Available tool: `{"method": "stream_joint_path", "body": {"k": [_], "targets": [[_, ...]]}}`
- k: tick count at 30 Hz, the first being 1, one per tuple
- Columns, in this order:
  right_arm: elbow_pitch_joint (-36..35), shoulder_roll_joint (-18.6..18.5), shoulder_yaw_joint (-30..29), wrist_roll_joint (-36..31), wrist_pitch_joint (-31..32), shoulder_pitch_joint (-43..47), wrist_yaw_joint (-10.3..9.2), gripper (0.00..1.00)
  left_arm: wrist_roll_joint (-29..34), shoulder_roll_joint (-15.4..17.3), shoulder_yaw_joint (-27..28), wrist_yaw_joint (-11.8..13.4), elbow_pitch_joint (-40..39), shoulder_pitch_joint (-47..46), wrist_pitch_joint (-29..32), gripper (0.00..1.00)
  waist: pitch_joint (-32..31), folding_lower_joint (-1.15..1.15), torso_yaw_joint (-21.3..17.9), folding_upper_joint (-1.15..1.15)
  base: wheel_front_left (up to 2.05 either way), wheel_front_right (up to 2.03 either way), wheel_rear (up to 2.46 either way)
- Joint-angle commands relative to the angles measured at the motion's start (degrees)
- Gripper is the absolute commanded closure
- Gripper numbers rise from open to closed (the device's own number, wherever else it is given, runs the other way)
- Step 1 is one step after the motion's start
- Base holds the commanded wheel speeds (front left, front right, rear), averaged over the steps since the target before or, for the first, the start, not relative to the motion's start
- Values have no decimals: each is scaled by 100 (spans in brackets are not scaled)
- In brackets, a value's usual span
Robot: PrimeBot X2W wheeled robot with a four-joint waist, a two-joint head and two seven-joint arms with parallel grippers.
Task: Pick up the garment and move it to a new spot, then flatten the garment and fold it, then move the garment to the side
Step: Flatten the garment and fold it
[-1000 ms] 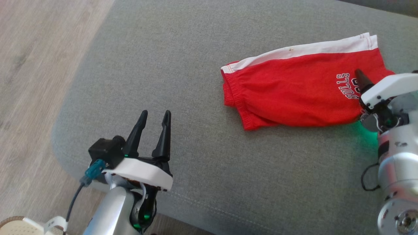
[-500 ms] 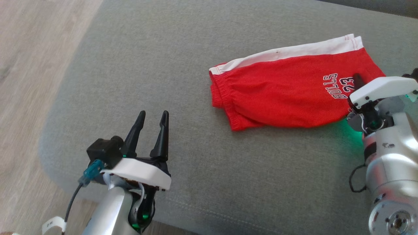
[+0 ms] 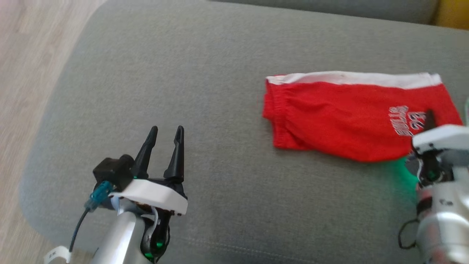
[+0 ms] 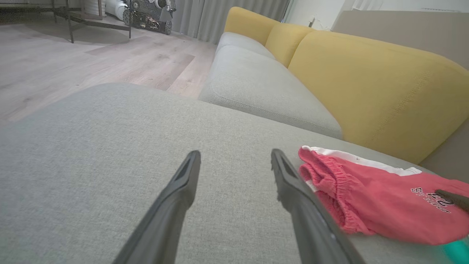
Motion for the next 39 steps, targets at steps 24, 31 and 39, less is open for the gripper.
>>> {"method": "stream_joint_path", "body": {"k": [24, 31, 39], "targets": [[-1226, 119, 2125, 894, -827, 455, -5, 100, 141, 26, 186, -30, -38, 172, -29, 0, -560, 0, 62, 0, 0, 0, 0], [-1407, 120, 3411, 1339, -1026, 657, -5, 100, 145, 26, 169, -34, -4, 255, -29, 0, -651, 0, 282, 0, 0, 0, 0], [-1084, 120, 4123, 1413, -1130, 730, -5, 100, 114, 26, 107, -7, 3, 287, -29, 0, -637, 0, 456, 0, 0, 0, 0]]}}
